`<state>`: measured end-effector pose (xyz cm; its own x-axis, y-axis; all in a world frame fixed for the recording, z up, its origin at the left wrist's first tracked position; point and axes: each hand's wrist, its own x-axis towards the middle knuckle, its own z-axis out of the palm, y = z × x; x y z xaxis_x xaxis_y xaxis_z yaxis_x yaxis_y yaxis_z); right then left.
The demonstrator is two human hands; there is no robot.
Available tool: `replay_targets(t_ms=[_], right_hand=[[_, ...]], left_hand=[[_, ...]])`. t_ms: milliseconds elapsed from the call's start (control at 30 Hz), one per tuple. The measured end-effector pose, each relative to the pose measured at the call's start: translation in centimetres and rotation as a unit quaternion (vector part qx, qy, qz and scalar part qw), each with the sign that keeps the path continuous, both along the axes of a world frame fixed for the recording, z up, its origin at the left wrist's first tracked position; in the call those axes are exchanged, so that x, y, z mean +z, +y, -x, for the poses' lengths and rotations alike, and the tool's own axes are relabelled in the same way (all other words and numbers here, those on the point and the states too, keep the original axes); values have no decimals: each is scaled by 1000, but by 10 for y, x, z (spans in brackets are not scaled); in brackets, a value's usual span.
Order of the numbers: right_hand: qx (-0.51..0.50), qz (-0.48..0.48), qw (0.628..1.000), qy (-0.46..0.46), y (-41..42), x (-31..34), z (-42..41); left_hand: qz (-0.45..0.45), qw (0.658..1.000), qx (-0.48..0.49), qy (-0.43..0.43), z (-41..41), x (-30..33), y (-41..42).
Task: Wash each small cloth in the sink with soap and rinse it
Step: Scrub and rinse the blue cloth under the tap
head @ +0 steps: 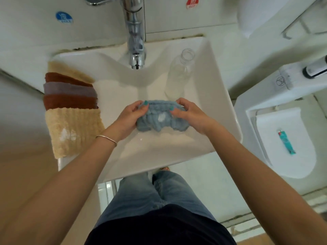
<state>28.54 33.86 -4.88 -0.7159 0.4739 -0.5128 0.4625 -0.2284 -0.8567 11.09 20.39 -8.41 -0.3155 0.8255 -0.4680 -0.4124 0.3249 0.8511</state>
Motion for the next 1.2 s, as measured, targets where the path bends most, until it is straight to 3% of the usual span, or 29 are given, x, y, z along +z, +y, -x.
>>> replay_targets(t_ms=[100, 200, 300, 433, 600, 733, 900, 967, 1033, 1100, 1200], right_hand=[[-107, -75, 991, -23, -13, 3, 10], [-154, -135, 979, -19, -35, 1, 24], [-162, -195, 967, 5, -57, 2, 39], [-186, -263, 940, -115, -48, 1, 49], [-203, -224, 949, -88, -75, 9, 50], [-243, -207, 942, -103, -57, 8, 52], [-218, -234, 947, -36, -83, 18, 51], [-217, -242, 943, -64, -73, 19, 52], [-285, -222, 930, -60, -64, 24, 55], [-299, -245, 922, -17, -76, 30, 56], [-238, -291, 927, -9, -92, 37, 53]], left_hand=[[62, 982, 88, 153, -19, -2, 17], [99, 955, 183, 212, -39, 5, 34], [106, 956, 218, 166, -58, 18, 47], [98, 964, 233, 82, -80, 35, 46], [93, 962, 208, 153, -63, 33, 50], [27, 979, 153, 129, -80, 31, 36], [13, 976, 191, 105, -58, 42, 41], [-30, 972, 155, 171, -66, 49, 33], [-59, 968, 117, 215, -77, 54, 26], [-29, 971, 152, 182, -66, 58, 31], [-11, 975, 173, 141, -54, 64, 34]])
